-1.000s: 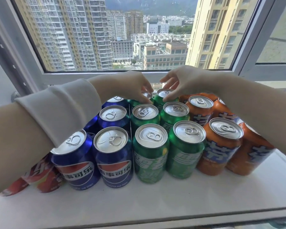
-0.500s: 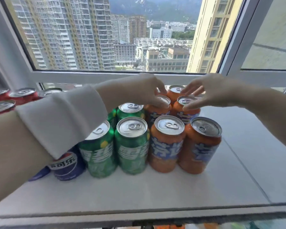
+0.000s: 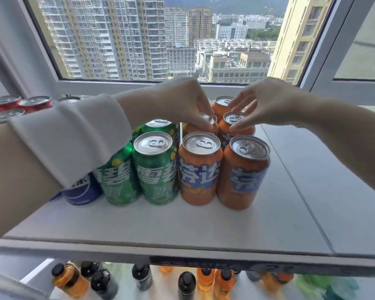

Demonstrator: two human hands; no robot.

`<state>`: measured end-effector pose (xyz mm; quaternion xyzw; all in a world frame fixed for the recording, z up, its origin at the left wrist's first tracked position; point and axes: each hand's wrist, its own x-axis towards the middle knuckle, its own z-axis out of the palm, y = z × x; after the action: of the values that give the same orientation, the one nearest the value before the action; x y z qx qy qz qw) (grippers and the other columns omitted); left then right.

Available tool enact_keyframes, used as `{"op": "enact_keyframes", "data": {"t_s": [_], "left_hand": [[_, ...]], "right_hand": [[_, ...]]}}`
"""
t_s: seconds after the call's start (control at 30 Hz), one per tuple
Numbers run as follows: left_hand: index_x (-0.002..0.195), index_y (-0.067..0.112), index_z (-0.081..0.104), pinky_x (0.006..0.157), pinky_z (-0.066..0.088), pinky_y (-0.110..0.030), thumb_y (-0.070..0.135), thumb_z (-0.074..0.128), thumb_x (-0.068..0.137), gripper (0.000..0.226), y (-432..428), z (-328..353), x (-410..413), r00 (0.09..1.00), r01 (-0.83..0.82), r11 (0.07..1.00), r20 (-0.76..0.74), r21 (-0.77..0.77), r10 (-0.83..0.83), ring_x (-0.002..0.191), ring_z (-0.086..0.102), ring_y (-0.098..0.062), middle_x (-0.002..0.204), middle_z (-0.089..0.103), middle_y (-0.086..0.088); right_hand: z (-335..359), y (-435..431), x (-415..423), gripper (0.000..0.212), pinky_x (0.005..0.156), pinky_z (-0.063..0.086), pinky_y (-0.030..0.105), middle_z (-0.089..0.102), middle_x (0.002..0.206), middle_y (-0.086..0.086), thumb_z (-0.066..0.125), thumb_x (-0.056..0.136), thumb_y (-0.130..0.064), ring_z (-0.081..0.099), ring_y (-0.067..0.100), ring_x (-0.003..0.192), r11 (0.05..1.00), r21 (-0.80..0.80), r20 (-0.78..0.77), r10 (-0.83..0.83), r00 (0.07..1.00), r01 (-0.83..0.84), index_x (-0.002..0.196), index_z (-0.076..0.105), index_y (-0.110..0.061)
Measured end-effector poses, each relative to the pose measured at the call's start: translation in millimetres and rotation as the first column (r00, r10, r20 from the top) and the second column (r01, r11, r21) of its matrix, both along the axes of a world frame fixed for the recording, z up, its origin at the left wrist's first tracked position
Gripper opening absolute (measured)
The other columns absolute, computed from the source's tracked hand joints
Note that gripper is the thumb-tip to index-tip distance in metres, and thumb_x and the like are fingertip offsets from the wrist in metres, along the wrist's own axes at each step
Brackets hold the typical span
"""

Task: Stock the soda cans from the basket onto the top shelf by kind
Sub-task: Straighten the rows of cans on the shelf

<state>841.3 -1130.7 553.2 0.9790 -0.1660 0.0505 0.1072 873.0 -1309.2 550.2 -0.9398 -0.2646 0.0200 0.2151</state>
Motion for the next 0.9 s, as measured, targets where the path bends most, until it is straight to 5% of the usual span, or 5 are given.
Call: {"op": "enact_keyframes", "data": {"t_s": [0.27, 0.43, 0.53, 0.8, 0.9], "left_hand": [[0.110, 0.024, 0.067, 0.066, 0.038, -0.015, 0.039, 0.069, 0.076, 0.037, -2.2, 2.0, -6.8, 1.000, -0.001, 1.000, -0.028, 0.019, 0.001, 0.066, 0.044, 0.013, 0.066, 0.044, 0.029], [0.110, 0.027, 0.067, 0.059, 0.029, 0.000, 0.040, 0.068, 0.077, 0.036, -0.5, 0.2, -7.5, 1.000, -0.015, 1.000, -0.019, -0.004, 0.015, 0.062, 0.041, 0.017, 0.065, 0.041, 0.032], [0.112, 0.027, 0.066, 0.063, 0.035, -0.011, 0.040, 0.066, 0.079, 0.035, -3.0, -0.1, -9.4, 0.999, -0.022, 1.000, -0.028, 0.011, 0.022, 0.064, 0.040, 0.015, 0.067, 0.040, 0.030], [0.120, 0.033, 0.059, 0.094, 0.037, -0.024, 0.063, 0.048, 0.074, 0.056, 3.7, -0.4, -32.8, 1.000, -0.026, 1.000, -0.016, -0.003, 0.026, 0.101, 0.050, -0.002, 0.122, 0.057, 0.014], [0.114, 0.036, 0.060, 0.095, 0.045, -0.031, 0.069, 0.048, 0.060, 0.065, 5.2, -2.3, -58.1, 0.998, 0.045, 0.997, 0.039, -0.069, -0.042, 0.100, 0.055, 0.000, 0.113, 0.058, 0.017]], "right_hand": [[-0.3, -2.5, -2.3, 0.056, 0.060, 0.040, 0.013, 0.067, 0.105, -0.001, 0.082, 0.063, -0.027, 0.060, 0.009, 0.082, 0.999, 0.015, -0.022, 0.030, 0.999, -0.030, 0.115, 0.063, -0.018], [-1.1, -4.5, -1.8, 0.055, 0.063, 0.040, 0.014, 0.067, 0.110, 0.002, 0.082, 0.064, -0.026, 0.061, 0.014, 0.091, 0.999, 0.037, -0.034, 0.032, 0.999, -0.031, 0.116, 0.063, -0.017], [-2.0, -5.6, -0.6, 0.054, 0.063, 0.040, 0.014, 0.066, 0.112, 0.003, 0.081, 0.066, -0.026, 0.060, 0.014, 0.092, 0.999, 0.030, -0.048, 0.040, 0.998, -0.039, 0.116, 0.063, -0.018], [2.9, -13.2, -8.6, 0.043, 0.064, 0.038, 0.013, 0.065, 0.110, -0.001, 0.068, 0.077, -0.035, 0.059, 0.008, 0.086, 0.993, 0.113, -0.104, 0.036, 0.994, -0.024, 0.117, 0.062, -0.019], [4.7, -23.4, -28.9, 0.053, 0.063, 0.039, 0.014, 0.064, 0.098, -0.011, 0.065, 0.064, -0.050, 0.059, 0.001, 0.087, 0.986, 0.159, -0.035, 0.046, 0.998, -0.040, 0.109, 0.065, -0.023]]}}
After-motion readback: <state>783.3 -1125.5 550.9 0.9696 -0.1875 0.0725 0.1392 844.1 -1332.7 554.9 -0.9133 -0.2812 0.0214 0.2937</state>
